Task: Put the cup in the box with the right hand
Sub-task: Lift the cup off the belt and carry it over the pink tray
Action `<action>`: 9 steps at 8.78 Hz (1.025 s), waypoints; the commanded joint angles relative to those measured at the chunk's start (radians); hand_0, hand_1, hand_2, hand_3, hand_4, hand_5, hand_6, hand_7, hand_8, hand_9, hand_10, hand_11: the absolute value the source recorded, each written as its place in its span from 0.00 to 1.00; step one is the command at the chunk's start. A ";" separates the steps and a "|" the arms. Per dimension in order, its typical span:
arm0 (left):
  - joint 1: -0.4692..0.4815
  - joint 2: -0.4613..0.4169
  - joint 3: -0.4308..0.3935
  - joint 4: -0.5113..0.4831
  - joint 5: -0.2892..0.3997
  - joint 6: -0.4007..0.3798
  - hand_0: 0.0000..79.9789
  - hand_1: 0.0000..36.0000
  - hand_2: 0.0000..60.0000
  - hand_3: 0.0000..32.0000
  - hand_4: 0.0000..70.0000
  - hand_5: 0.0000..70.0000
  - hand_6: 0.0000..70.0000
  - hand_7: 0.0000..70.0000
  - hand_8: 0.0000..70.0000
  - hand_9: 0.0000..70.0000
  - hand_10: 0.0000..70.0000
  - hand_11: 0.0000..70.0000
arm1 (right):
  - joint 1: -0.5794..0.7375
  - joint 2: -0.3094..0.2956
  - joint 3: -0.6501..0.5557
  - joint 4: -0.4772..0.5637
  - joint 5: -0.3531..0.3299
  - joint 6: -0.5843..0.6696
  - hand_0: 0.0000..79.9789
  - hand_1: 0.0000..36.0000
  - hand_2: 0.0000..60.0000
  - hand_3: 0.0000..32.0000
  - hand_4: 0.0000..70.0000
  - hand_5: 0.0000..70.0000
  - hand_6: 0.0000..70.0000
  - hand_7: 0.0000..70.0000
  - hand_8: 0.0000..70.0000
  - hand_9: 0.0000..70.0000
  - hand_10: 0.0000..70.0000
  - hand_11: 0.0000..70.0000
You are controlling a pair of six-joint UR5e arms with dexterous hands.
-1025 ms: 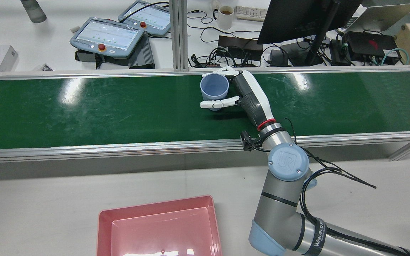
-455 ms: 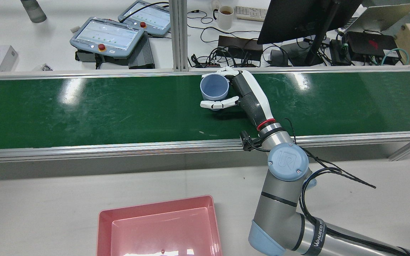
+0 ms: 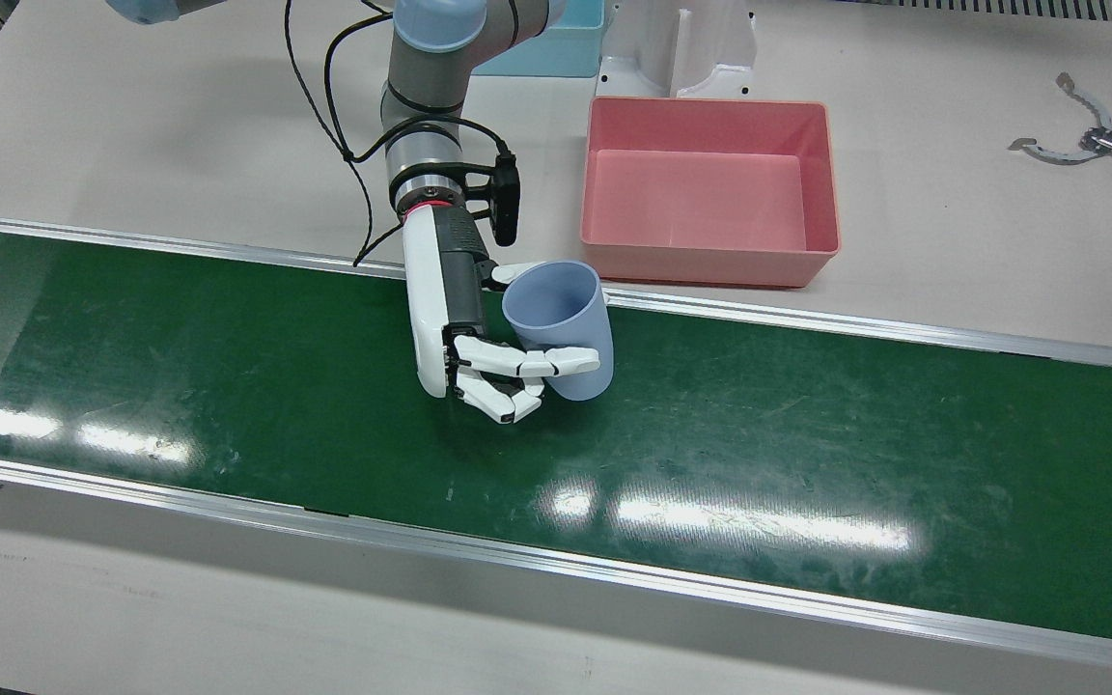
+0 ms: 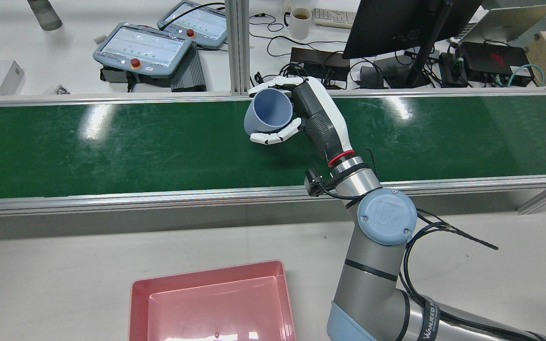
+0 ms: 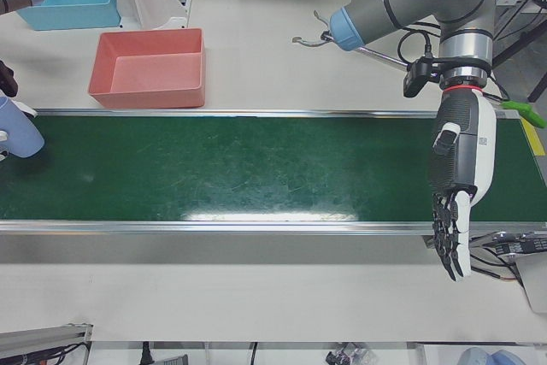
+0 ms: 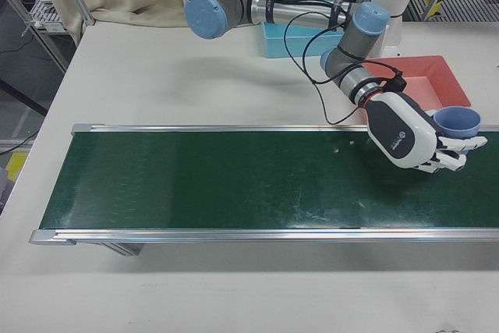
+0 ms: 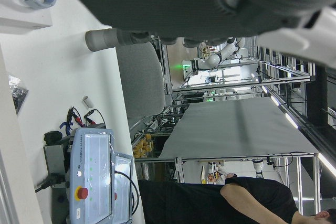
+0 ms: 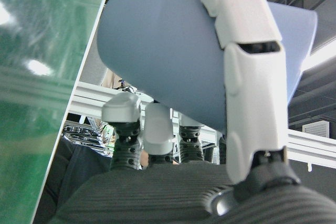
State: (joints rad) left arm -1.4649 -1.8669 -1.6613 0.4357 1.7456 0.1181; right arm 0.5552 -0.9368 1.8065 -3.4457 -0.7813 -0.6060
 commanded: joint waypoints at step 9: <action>0.000 0.000 0.000 0.000 0.000 0.000 0.00 0.00 0.00 0.00 0.00 0.00 0.00 0.00 0.00 0.00 0.00 0.00 | -0.486 -0.184 0.427 -0.015 0.159 -0.115 1.00 1.00 1.00 0.00 1.00 0.33 0.58 1.00 0.97 1.00 0.66 0.97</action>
State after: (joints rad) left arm -1.4650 -1.8669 -1.6613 0.4357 1.7457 0.1181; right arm 0.1438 -1.0070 2.1234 -3.4527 -0.7413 -0.7180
